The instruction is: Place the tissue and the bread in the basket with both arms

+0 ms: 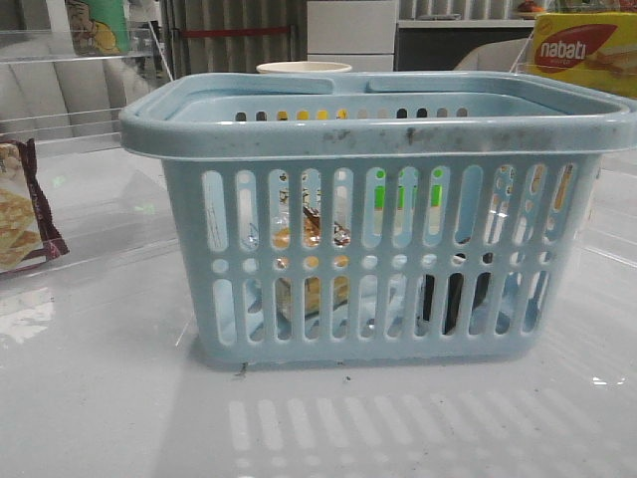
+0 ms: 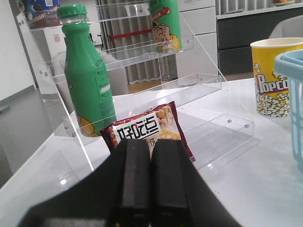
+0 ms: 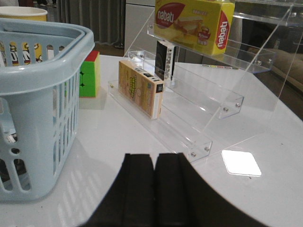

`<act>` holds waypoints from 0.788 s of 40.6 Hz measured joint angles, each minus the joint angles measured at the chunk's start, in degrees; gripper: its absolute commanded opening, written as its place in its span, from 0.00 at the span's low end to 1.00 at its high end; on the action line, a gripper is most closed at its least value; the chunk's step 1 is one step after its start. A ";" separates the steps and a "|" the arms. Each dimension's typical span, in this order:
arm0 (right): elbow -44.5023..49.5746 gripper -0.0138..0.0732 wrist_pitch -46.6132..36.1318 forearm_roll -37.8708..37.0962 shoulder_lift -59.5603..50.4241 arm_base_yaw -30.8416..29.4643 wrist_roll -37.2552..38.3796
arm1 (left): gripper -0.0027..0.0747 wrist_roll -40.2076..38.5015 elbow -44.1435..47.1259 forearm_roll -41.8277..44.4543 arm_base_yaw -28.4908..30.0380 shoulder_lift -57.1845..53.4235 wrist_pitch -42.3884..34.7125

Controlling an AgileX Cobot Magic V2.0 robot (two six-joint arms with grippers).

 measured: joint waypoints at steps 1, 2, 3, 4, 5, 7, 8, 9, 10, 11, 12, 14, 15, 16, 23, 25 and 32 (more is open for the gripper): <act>0.00 0.22 -0.12 0.03 0.00 0.00 0.00 | 0.15 0.00 0.00 0.00 0.00 0.00 0.00; 0.00 0.22 -0.12 0.03 0.00 0.00 0.00 | 0.15 0.00 0.00 0.00 0.00 0.00 0.00; 0.00 0.22 -0.22 0.03 0.00 -0.12 0.00 | 0.15 0.00 0.00 0.00 0.00 0.00 0.00; 0.00 0.22 -0.22 0.03 0.00 -0.12 0.00 | 0.15 0.00 0.00 0.00 0.00 0.00 0.00; 0.00 0.22 -0.22 0.03 0.00 -0.20 0.00 | 0.15 0.00 0.00 0.00 0.00 0.00 0.00; 0.00 0.22 -0.22 0.03 0.00 -0.26 0.00 | 0.15 0.00 0.00 0.00 0.00 0.00 0.00; 0.00 0.22 -0.22 0.03 0.00 -0.26 0.00 | 0.15 0.00 0.00 0.00 0.00 0.00 0.00; 0.00 0.22 -0.22 0.03 0.00 -0.26 0.00 | 0.15 0.00 0.00 0.00 0.00 0.00 0.00; 0.00 0.22 -0.22 0.03 0.00 -0.26 0.00 | 0.15 0.00 0.00 0.00 0.00 0.00 0.00; 0.00 0.22 -0.22 0.03 0.00 -0.26 0.00 | 0.15 0.00 0.00 0.00 0.00 0.00 0.00; 0.00 0.22 -0.22 0.03 0.00 -0.26 0.00 | 0.15 0.00 0.00 0.00 0.00 0.00 0.00; 0.00 0.22 -0.46 0.03 0.00 -0.26 0.00 | 0.15 0.00 0.00 0.00 0.00 0.00 0.00; 0.00 0.22 -0.69 0.03 0.00 -0.26 0.00 | 0.15 0.00 0.00 0.00 0.00 0.00 0.00; 0.00 0.22 -0.86 0.03 0.00 -0.26 0.00 | 0.15 0.00 0.00 0.00 0.00 0.00 0.00; 0.00 0.22 -2.25 0.03 0.00 -0.26 0.00 | 0.15 0.00 0.00 0.00 0.00 0.00 0.00; 0.00 0.22 -2.36 0.13 0.00 -0.26 0.00 | 0.15 0.00 0.00 0.00 0.00 0.00 0.00; 0.00 0.22 -2.36 0.13 0.00 -0.26 -0.66 | 0.15 0.00 0.00 0.00 0.00 0.00 0.00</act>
